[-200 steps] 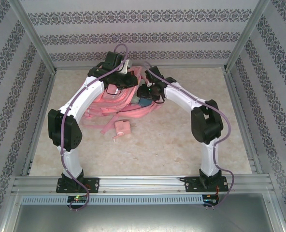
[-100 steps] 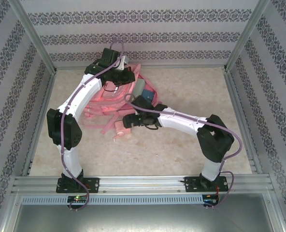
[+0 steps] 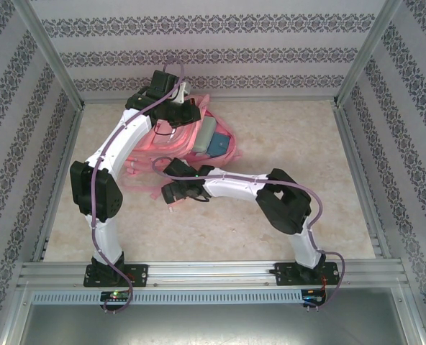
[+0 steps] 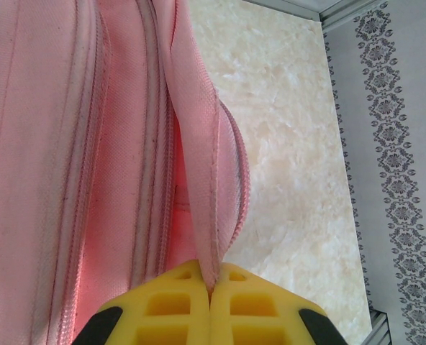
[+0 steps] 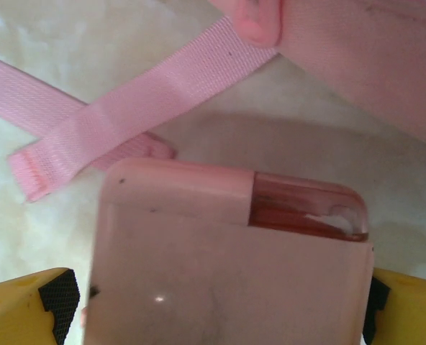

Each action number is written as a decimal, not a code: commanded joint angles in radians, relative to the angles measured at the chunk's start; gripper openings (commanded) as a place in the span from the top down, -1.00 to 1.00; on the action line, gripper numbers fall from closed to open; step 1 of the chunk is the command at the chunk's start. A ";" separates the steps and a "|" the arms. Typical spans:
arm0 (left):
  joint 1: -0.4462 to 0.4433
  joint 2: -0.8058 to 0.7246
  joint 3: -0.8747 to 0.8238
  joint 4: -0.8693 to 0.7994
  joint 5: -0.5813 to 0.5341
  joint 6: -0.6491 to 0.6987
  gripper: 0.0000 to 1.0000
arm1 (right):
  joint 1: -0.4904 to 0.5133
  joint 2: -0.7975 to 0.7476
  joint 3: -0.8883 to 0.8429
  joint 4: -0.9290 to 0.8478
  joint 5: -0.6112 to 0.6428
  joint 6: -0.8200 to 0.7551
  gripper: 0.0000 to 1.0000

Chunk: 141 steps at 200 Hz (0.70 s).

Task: Pack the student bag
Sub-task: Pick up the loose stationery at the center of the table.

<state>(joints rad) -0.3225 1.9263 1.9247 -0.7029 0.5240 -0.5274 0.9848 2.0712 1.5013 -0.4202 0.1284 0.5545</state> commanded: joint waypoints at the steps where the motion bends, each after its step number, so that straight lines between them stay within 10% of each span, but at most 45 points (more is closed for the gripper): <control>1: 0.016 -0.015 0.015 0.024 0.019 0.004 1.00 | 0.009 0.034 0.047 -0.068 0.072 0.028 -0.97; 53: 0.016 -0.028 -0.002 0.028 0.012 0.004 1.00 | 0.009 -0.029 -0.007 -0.044 0.098 0.030 -0.54; 141: 0.022 -0.048 0.004 0.036 0.016 -0.002 1.00 | -0.108 -0.376 -0.220 0.004 0.088 0.125 -0.45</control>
<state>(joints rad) -0.3195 1.9259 1.9240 -0.7029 0.5243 -0.5278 0.9367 1.7935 1.3266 -0.4522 0.1940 0.6304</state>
